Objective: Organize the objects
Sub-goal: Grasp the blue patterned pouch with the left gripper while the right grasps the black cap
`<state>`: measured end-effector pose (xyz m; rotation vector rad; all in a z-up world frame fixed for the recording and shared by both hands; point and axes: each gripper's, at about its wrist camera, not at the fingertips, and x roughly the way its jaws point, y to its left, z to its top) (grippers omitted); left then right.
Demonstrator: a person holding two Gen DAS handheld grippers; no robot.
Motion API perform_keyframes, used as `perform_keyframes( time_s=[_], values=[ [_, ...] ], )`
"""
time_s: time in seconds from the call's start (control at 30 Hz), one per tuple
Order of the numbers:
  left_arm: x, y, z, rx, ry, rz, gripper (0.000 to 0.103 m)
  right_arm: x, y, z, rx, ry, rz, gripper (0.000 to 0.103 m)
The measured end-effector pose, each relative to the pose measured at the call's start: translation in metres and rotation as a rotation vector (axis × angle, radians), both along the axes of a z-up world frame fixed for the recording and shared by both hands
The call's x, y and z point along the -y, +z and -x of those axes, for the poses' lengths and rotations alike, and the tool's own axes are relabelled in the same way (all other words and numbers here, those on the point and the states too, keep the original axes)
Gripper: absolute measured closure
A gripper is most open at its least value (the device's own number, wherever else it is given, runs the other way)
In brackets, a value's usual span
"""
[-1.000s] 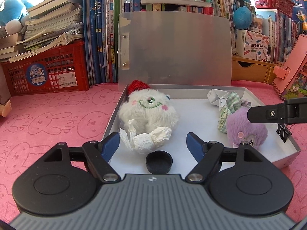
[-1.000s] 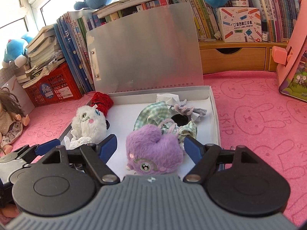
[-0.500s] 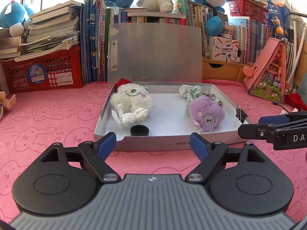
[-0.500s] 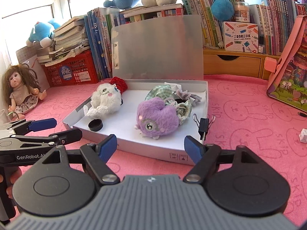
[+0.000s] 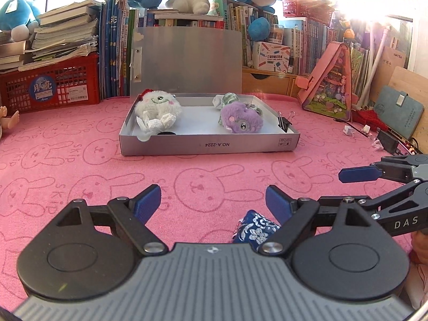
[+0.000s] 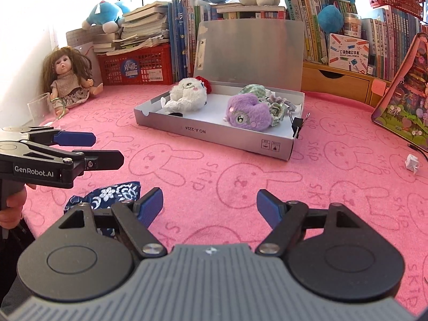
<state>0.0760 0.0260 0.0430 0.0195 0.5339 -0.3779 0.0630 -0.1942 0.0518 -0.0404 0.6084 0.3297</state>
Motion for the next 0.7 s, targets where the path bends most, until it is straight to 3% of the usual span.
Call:
perform_keyframes(
  time_s=[0.5,0.7],
  values=[
    [0.004,-0.021,0.034,-0.056,-0.117,-0.007,0.013,-0.022,-0.017,0.04,-0.038,0.164,0.021,0.018],
    [0.011,-0.027,0.03,-0.069,-0.121,-0.009,0.017,-0.035,-0.023,0.044,-0.045,0.204,0.047,0.03]
  ],
)
